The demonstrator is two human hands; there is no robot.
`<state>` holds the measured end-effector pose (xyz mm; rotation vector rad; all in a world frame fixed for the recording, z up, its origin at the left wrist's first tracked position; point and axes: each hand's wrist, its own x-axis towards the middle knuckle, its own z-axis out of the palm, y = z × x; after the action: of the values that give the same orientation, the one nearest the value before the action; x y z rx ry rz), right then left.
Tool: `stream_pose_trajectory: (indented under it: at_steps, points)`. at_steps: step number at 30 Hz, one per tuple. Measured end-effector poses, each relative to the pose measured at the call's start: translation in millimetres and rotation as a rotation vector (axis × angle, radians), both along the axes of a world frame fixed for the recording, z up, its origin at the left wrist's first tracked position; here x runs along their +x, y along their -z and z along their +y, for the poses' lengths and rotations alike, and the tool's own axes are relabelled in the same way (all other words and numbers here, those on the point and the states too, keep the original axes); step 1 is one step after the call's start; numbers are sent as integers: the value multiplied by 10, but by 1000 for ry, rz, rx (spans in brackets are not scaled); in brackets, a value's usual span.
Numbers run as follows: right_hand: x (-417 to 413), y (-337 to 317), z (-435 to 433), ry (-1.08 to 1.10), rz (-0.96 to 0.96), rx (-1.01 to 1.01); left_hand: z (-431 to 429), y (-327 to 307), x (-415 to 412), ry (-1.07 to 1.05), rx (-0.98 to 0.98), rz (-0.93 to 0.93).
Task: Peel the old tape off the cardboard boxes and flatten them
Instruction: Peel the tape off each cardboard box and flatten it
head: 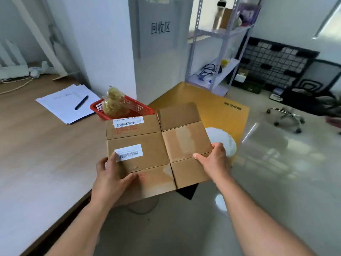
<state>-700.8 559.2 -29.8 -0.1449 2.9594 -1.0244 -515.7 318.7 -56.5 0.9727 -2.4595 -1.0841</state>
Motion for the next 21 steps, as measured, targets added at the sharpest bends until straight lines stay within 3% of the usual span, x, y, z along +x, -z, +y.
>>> stream_pose_trajectory:
  at_steps: [11,21]
  points:
    - [-928,-76,2343,222,32,-26,1982,-149,-1515,203,14,-2]
    - [-1689,122,3197,345,19,-57,2698,-5,-2669,327,-38,-13]
